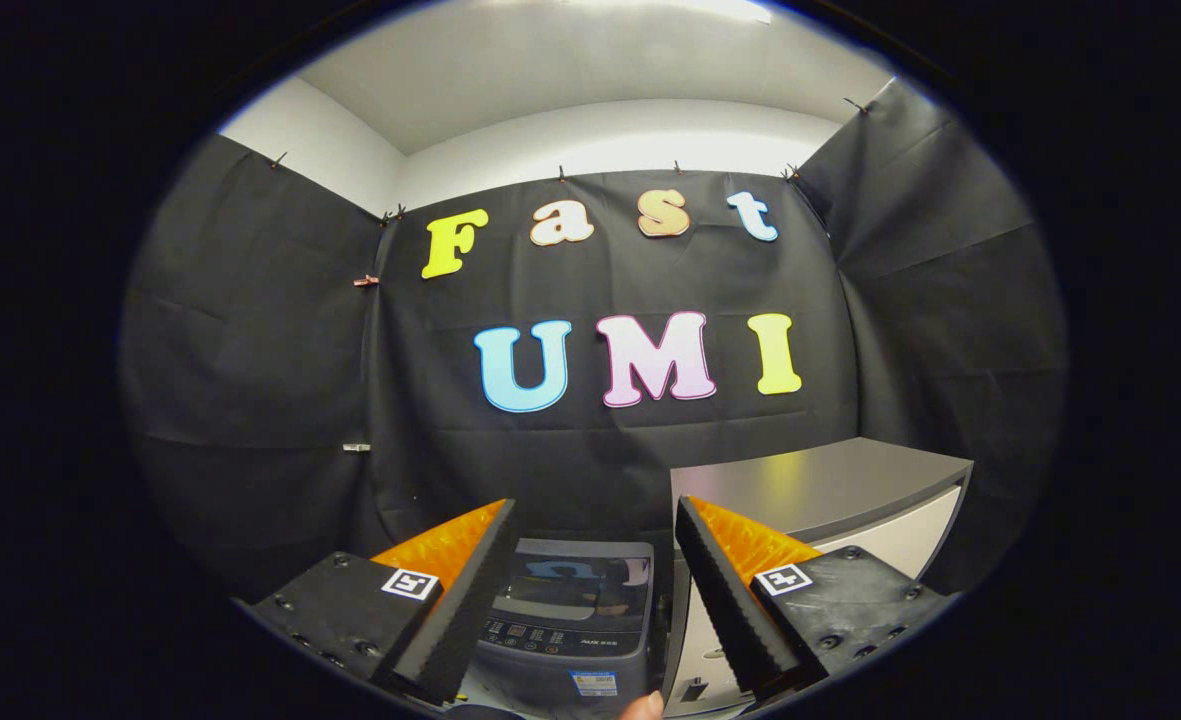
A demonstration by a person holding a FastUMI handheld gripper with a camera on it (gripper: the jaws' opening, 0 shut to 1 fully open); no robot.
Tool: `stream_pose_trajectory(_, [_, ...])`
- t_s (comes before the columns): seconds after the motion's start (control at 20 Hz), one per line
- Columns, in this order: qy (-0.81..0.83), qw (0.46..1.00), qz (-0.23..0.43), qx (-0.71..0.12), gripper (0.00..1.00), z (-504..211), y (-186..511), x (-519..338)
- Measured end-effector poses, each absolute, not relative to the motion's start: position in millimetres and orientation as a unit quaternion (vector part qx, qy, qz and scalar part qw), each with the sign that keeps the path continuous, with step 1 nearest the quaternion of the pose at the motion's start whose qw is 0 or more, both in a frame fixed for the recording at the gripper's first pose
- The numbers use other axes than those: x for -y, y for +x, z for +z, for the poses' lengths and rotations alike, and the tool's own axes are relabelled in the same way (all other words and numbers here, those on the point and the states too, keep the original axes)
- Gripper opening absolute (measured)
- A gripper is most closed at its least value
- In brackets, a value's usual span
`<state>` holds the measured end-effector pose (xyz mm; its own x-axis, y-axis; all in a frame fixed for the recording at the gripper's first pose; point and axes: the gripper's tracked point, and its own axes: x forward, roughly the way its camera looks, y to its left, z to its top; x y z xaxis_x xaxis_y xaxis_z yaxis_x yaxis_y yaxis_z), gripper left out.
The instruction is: Put the clothes into the washing machine and then close the washing machine lid.
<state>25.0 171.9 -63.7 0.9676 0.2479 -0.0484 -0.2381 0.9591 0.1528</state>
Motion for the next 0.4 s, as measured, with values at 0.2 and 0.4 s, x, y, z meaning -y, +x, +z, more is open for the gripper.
stream_pose_trajectory(0.2, [0.074,0.989,0.122,-0.034,0.99,-64.5,25.2,-172.2])
stream_pose_trajectory(0.4, [0.073,0.989,0.127,-0.035,0.99,-64.9,24.2,-175.8])
